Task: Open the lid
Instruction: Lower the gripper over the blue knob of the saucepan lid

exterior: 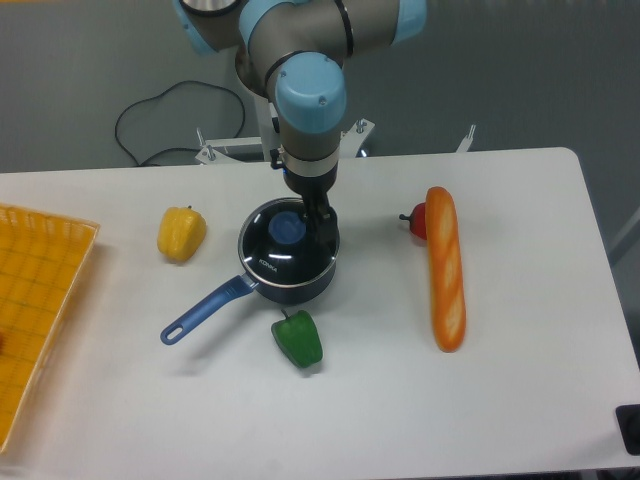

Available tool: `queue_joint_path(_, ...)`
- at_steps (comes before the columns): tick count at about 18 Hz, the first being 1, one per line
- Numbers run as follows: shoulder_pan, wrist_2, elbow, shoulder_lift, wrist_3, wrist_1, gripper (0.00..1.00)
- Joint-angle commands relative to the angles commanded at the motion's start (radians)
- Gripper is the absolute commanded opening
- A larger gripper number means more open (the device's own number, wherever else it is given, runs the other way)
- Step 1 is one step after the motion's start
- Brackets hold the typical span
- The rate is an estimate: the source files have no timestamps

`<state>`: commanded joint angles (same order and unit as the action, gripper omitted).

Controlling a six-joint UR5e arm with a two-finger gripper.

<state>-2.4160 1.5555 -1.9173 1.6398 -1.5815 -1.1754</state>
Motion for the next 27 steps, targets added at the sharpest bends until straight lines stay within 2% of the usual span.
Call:
queue_joint_path(2, 0.012, 0.000, -0.009, 0.000, 0.003, 0.039, 1.00)
queue_joint_path(8, 0.017, 0.000, -0.011, -0.008, 0.006, 0.051, 1.00)
queue_joint_path(10, 0.017, 0.002, -0.031, -0.014, 0.008, 0.053, 1.00)
queue_joint_path(13, 0.017, 0.000, -0.069, -0.026, 0.018, 0.086, 1.00)
queue_joint_path(16, 0.020, 0.000, -0.075, -0.028, 0.118, 0.088, 1.00)
queue_joint_path(20, 0.034, 0.000, -0.069, -0.026, 0.170, 0.094, 1.00)
queue_joint_path(22, 0.038, 0.000, -0.071, -0.025, 0.210, 0.117, 1.00)
queue_joint_path(27, 0.040, 0.005, -0.066, -0.020, 0.224, 0.123, 1.00)
